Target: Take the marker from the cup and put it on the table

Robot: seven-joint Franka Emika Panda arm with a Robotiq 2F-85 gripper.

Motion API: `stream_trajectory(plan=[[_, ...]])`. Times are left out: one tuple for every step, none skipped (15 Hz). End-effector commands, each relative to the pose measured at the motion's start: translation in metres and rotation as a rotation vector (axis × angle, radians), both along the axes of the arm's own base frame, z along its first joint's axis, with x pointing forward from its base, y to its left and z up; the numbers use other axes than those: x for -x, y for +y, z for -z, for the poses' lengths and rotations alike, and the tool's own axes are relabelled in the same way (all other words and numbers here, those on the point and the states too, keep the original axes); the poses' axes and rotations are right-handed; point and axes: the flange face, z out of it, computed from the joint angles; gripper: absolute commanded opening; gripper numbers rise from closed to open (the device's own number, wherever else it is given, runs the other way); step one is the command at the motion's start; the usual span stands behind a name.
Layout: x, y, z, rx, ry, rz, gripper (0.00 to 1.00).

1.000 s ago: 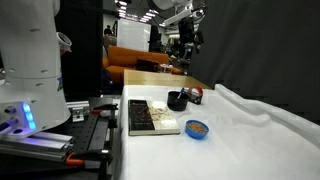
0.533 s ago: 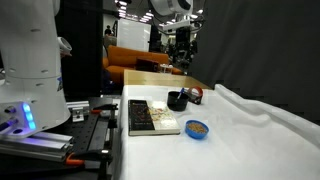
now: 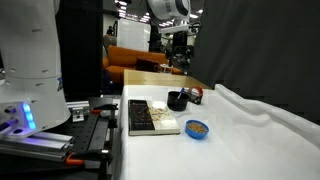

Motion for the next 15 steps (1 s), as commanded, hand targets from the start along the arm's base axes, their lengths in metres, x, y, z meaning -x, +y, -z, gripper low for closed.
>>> stream_trajectory(plan=[[0.000,0.001,-0.001,0.000,0.001,0.000,1.00],[0.000,0.001,-0.001,0.000,0.001,0.000,1.00],[-0.001,0.001,0.000,-0.001,0.002,0.000,1.00],[-0.003,0.002,-0.001,0.000,0.004,0.002,1.00],[-0.004,0.003,0.000,0.001,0.006,-0.001,1.00],[-0.006,0.006,-0.001,0.007,0.003,-0.003,1.00],[-0.007,0.009,-0.002,0.011,0.001,-0.007,1.00],[-0.009,0.014,-0.004,0.014,-0.003,-0.015,1.00],[-0.011,0.019,-0.005,0.013,-0.005,-0.023,1.00],[-0.012,0.026,-0.005,0.017,-0.008,-0.032,1.00],[-0.013,0.032,-0.005,0.019,-0.011,-0.042,1.00],[-0.015,0.039,-0.005,0.021,-0.013,-0.052,1.00],[-0.016,0.046,-0.003,0.026,-0.014,-0.061,1.00],[-0.018,0.052,-0.003,0.029,-0.015,-0.070,1.00],[-0.021,0.058,-0.001,0.033,-0.017,-0.075,1.00]])
